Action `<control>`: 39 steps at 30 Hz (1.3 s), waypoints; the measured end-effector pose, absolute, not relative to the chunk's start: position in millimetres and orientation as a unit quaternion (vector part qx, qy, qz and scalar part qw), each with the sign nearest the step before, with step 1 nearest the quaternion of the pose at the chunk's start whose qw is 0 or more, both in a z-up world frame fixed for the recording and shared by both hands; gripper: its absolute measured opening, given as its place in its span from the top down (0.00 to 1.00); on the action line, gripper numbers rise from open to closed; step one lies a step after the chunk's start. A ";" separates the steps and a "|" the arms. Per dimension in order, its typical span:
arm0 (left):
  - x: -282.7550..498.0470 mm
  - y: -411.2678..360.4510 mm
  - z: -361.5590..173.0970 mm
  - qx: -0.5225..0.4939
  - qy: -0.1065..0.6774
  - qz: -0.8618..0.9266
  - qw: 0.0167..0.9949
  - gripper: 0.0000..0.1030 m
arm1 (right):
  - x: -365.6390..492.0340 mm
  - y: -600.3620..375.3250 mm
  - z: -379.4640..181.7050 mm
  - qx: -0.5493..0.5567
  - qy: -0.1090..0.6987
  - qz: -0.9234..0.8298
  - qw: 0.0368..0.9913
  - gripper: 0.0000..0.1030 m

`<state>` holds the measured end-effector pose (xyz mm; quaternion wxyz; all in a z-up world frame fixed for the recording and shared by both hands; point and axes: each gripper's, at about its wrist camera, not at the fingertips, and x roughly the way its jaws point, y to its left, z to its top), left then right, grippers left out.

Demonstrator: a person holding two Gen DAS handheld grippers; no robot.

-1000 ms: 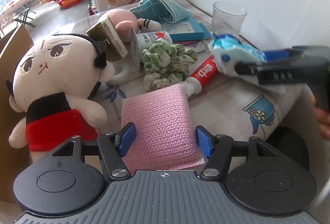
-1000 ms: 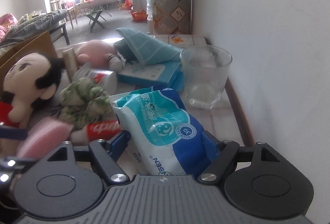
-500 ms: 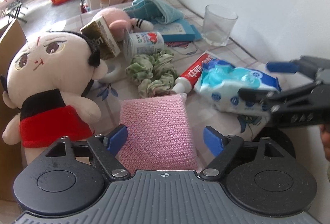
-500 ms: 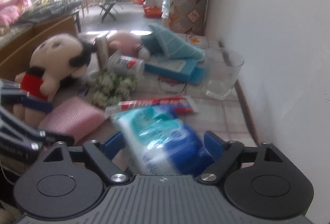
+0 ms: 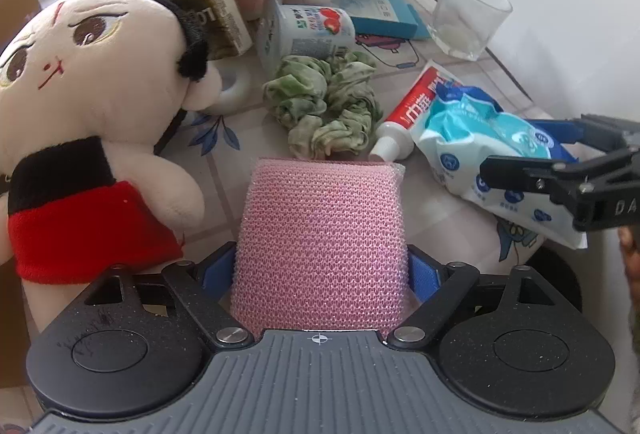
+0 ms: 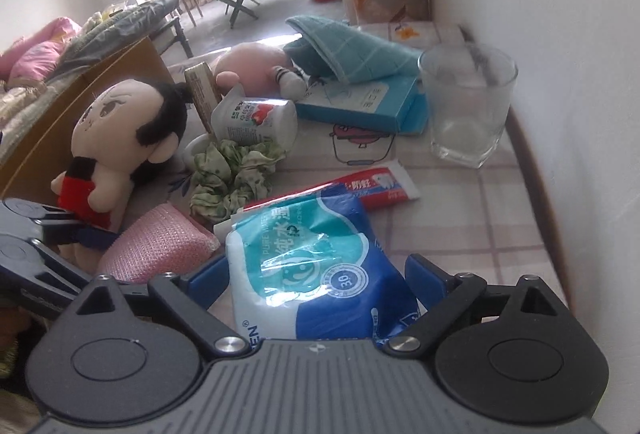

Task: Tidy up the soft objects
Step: 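Lift the pink sponge with the left gripper while the right gripper lifts the wet-wipes pack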

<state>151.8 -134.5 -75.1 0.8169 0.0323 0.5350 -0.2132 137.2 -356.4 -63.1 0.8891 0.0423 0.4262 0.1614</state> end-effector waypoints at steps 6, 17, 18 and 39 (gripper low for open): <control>152.4 -138.6 -76.4 0.040 0.531 -0.225 0.816 0.17 | 138.5 -363.5 -58.3 0.052 0.436 0.180 0.880 0.07; 151.3 -144.1 -80.6 0.062 0.511 -0.237 0.824 0.22 | 148.0 -337.2 -79.4 -0.039 0.461 0.175 0.869 0.09; 150.9 -143.4 -80.5 0.060 0.509 -0.238 0.825 0.22 | 147.0 -336.9 -78.5 -0.040 0.460 0.174 0.870 0.12; 108.6 -99.5 -23.1 -0.025 0.419 -0.243 0.875 0.25 | 79.0 -335.7 -11.1 0.070 0.360 0.142 0.920 0.20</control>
